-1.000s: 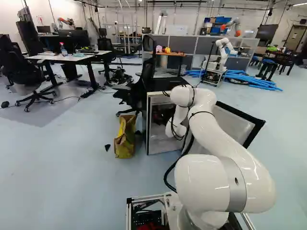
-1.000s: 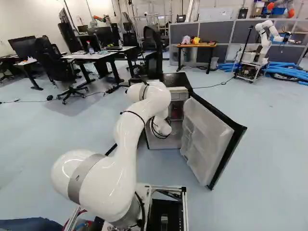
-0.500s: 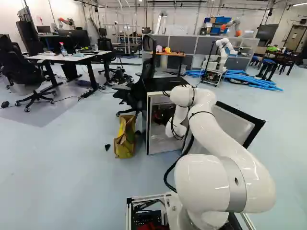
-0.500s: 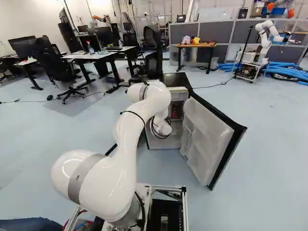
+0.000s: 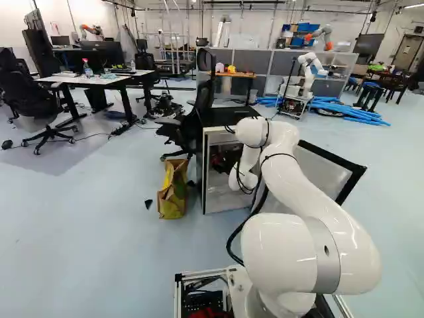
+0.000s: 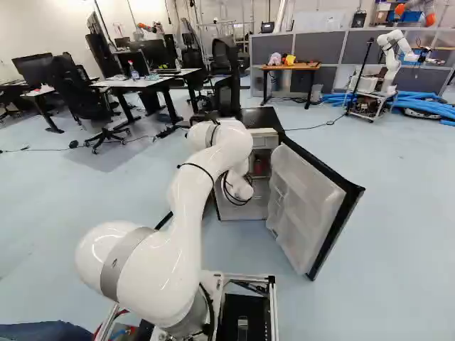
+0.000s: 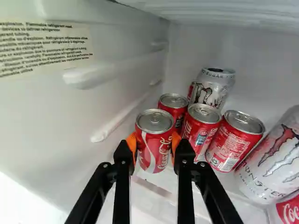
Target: Grab a drink from the fridge
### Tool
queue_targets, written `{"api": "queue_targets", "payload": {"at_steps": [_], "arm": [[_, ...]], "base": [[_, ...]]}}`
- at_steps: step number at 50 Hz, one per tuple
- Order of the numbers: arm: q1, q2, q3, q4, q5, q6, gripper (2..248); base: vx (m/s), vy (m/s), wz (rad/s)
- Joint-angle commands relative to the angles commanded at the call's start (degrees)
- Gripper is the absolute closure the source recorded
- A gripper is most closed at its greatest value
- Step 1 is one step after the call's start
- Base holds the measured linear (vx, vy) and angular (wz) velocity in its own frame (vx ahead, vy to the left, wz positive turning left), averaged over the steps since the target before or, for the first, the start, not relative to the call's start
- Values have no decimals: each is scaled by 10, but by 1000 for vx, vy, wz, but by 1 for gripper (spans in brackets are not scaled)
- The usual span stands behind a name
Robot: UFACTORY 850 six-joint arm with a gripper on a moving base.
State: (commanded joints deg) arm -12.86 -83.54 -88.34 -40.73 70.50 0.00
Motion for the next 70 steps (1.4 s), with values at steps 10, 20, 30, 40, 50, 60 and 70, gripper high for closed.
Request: {"api": "queue_targets", "payload": {"at_steps": [10,20,30,40,50,60,70], "arm": [[-2,26,35,0,0,0,156],[-4,58,77,0,0,0,156],[-8,92,122,0,0,0,156],[-11,130,173,0,0,0,156],[-15,167,223,2,0,0,156],[-19,203,271,18,0,0,156],[-22,239,317,39,0,0,156]], "base": [[0,0,0],[0,0,0],[0,0,0],[0,0,0],[0,0,0],[0,0,0],[0,0,0]]}}
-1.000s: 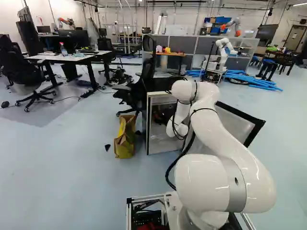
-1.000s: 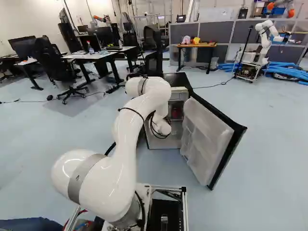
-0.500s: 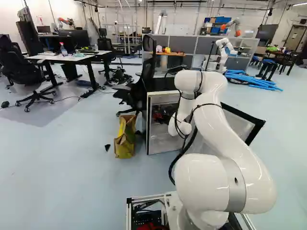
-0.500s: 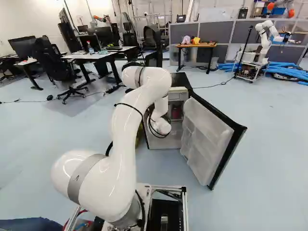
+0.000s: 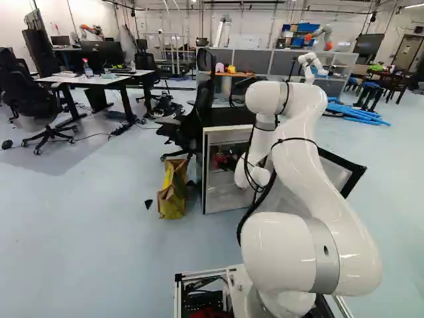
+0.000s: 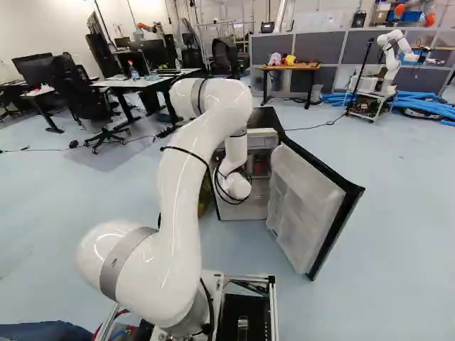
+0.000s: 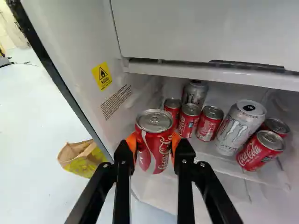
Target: Grab a drink from the fridge
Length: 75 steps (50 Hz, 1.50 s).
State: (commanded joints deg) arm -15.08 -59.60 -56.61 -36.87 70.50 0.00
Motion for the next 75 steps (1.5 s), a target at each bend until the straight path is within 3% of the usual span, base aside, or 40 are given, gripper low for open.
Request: {"api": "queue_targets", "payload": {"at_steps": [54,75], "arm": [[-10,196,227,138,0,0,156],[-14,275,307,154,0,0,156]], "base": [[0,0,0],[0,0,0]]}}
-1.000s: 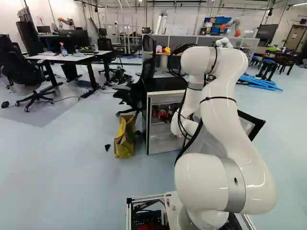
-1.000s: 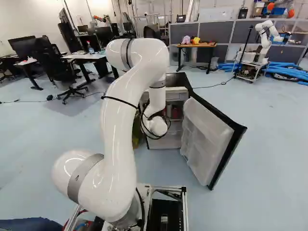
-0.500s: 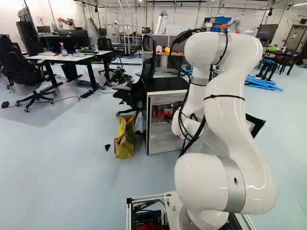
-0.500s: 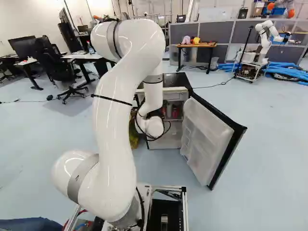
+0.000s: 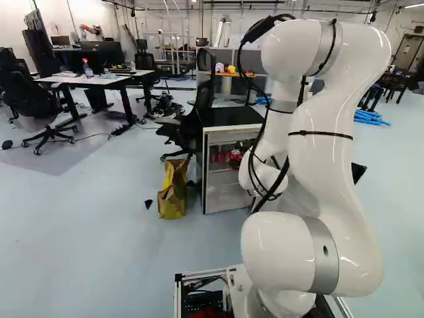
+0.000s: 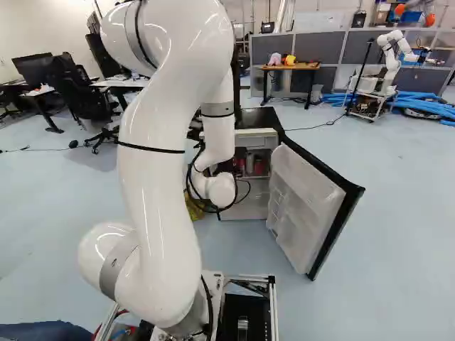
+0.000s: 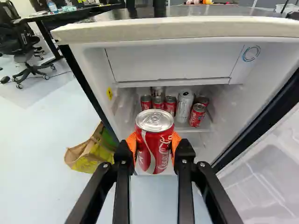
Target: Grab a drink from the fridge
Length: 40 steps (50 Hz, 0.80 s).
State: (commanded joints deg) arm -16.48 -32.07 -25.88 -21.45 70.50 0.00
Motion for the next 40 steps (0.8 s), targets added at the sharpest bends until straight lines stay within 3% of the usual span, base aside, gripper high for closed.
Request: {"api": "queue_targets", "payload": {"at_steps": [40], "arm": [[-1,85,35,35,0,0,156]], "base": [[0,0,0]]}}
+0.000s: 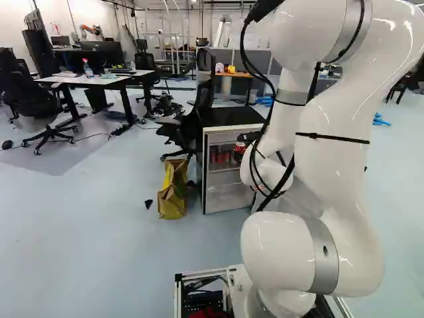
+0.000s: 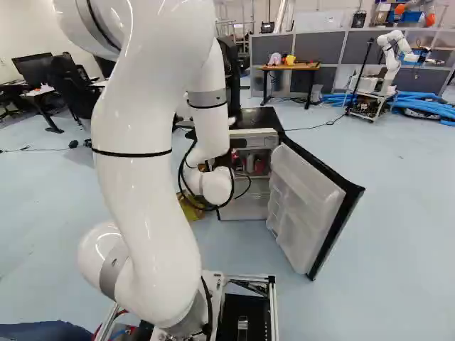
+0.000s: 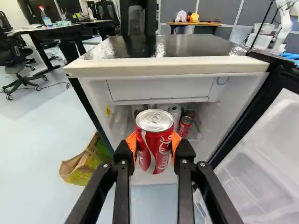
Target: Grab a drink from the fridge
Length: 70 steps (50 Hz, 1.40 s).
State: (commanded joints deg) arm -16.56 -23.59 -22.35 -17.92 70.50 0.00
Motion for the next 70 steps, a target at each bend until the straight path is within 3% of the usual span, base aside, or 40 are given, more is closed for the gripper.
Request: {"api": "queue_targets", "payload": {"at_steps": [30,70], "arm": [[1,54,11,9,-10,0,156],[9,93,-14,9,-51,0,156]], "base": [[0,0,0],[0,0,0]]}}
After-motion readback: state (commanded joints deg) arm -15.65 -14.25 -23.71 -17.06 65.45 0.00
